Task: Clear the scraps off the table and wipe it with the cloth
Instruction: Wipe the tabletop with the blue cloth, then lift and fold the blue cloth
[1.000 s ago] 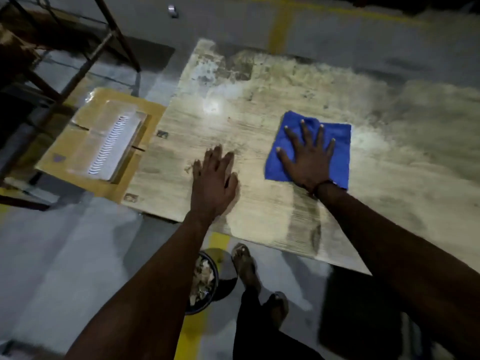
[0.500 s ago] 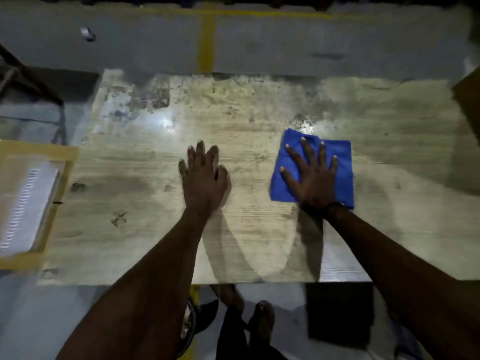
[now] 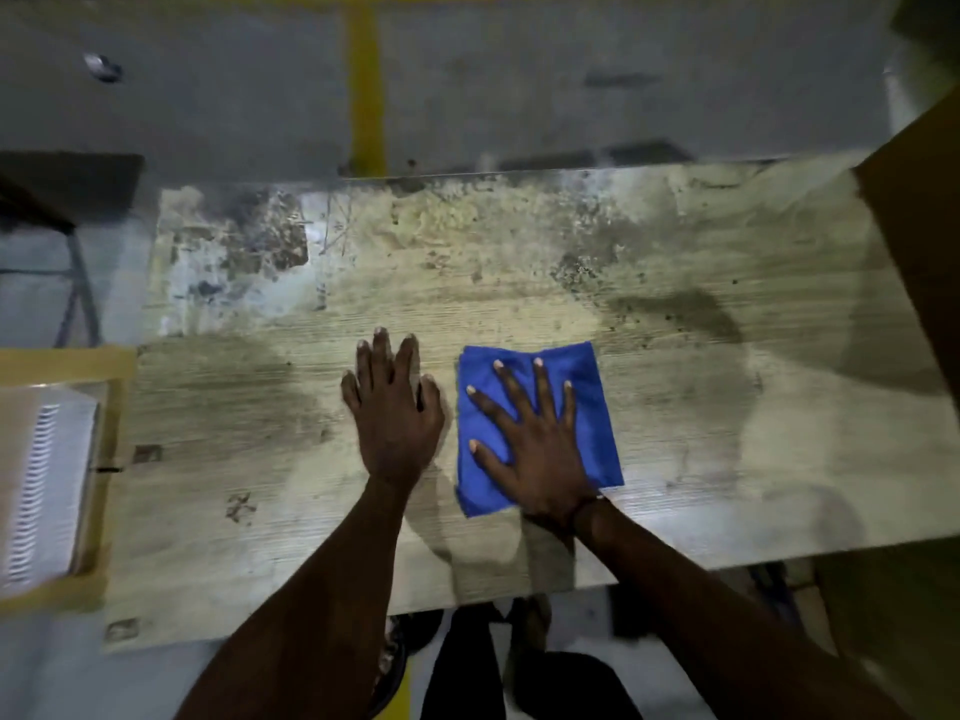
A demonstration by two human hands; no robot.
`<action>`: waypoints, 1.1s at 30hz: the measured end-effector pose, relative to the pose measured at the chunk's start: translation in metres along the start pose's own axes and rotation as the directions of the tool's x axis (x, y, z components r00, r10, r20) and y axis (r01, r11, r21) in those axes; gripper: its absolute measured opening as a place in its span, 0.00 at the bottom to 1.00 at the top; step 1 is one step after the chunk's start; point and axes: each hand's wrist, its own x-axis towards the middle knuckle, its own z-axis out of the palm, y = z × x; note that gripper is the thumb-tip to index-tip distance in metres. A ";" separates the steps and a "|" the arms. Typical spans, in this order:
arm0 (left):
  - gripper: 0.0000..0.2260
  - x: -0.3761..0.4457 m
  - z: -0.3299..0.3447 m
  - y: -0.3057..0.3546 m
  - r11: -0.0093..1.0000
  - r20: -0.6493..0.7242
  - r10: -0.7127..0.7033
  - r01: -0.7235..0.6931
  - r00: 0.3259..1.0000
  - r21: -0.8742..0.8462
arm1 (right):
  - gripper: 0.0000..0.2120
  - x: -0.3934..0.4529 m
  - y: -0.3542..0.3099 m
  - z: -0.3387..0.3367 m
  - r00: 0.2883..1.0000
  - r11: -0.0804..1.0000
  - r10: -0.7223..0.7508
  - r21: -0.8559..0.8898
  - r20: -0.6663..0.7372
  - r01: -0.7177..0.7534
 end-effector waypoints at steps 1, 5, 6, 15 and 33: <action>0.26 0.001 0.000 -0.001 1.000 0.005 0.002 -0.002 1.000 -0.007 | 0.32 0.002 0.001 -0.004 1.000 1.000 -0.007 0.019 0.028 0.006; 0.26 0.004 -0.001 -0.002 1.000 0.009 0.028 -0.028 1.000 -0.013 | 0.26 0.012 0.011 -0.019 0.998 0.991 -0.014 0.136 0.067 0.004; 0.25 0.006 -0.002 -0.001 0.999 0.018 0.012 -0.011 1.000 -0.037 | 0.24 0.014 0.016 -0.026 1.000 0.981 -0.019 0.195 0.019 0.015; 0.24 0.041 -0.021 0.039 0.896 0.399 0.316 -0.134 0.861 -0.423 | 0.28 0.055 0.089 -0.066 0.973 0.963 0.174 0.180 0.150 -0.200; 0.13 0.040 -0.119 0.093 0.883 0.441 0.323 -0.099 0.837 -0.459 | 0.04 0.068 0.109 -0.195 0.964 0.853 -0.247 0.493 0.099 0.168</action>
